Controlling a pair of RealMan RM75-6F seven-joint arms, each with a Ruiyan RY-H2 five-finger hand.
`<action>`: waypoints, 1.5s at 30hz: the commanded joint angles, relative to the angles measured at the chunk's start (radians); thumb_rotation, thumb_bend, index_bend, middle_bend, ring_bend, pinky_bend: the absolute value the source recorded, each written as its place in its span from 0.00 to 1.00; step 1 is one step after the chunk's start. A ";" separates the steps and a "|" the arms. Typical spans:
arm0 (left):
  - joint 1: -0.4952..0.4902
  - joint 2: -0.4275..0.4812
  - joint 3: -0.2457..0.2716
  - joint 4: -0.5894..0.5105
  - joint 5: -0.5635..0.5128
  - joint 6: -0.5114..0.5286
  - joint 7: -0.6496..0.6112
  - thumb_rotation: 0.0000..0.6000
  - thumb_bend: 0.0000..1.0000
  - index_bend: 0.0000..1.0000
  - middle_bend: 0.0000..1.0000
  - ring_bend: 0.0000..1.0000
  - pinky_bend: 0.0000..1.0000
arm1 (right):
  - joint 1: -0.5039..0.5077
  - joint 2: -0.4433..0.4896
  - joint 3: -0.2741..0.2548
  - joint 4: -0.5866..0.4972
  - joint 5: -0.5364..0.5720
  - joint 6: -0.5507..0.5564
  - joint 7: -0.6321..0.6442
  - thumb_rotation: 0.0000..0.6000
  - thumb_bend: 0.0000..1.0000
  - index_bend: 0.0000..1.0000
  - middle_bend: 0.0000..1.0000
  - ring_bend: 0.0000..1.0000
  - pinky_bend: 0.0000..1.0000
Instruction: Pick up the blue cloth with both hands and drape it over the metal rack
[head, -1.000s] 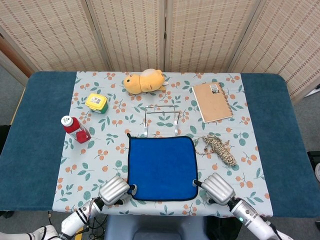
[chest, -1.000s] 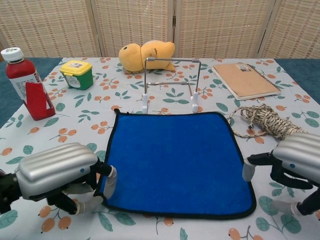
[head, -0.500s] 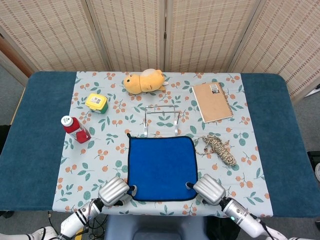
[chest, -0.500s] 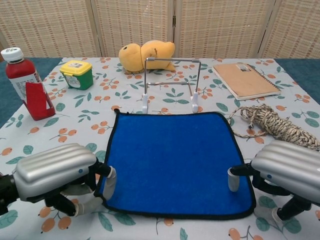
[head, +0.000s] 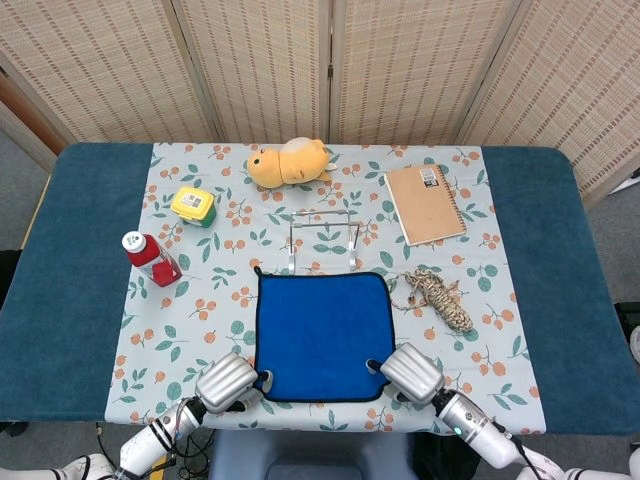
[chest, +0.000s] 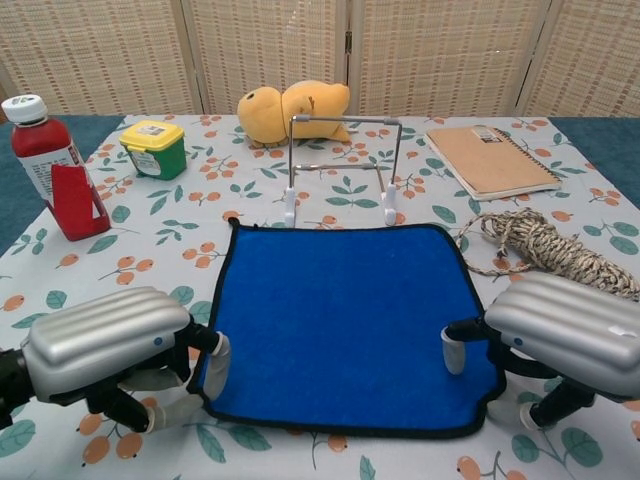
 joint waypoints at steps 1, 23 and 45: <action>0.000 0.001 0.000 -0.001 0.000 0.000 0.001 1.00 0.58 0.59 1.00 0.96 1.00 | 0.004 -0.003 -0.003 0.004 0.001 -0.005 0.002 1.00 0.26 0.44 0.93 0.91 0.94; 0.002 0.010 -0.004 -0.011 -0.005 0.003 0.003 1.00 0.58 0.58 1.00 0.96 1.00 | 0.016 -0.062 0.001 0.084 0.004 0.025 0.033 1.00 0.39 0.58 0.95 0.93 0.95; -0.054 0.076 -0.115 -0.051 -0.019 0.044 -0.079 1.00 0.58 0.58 1.00 0.96 1.00 | 0.020 -0.011 0.049 0.015 0.007 0.130 0.064 1.00 0.55 0.70 0.98 0.95 0.96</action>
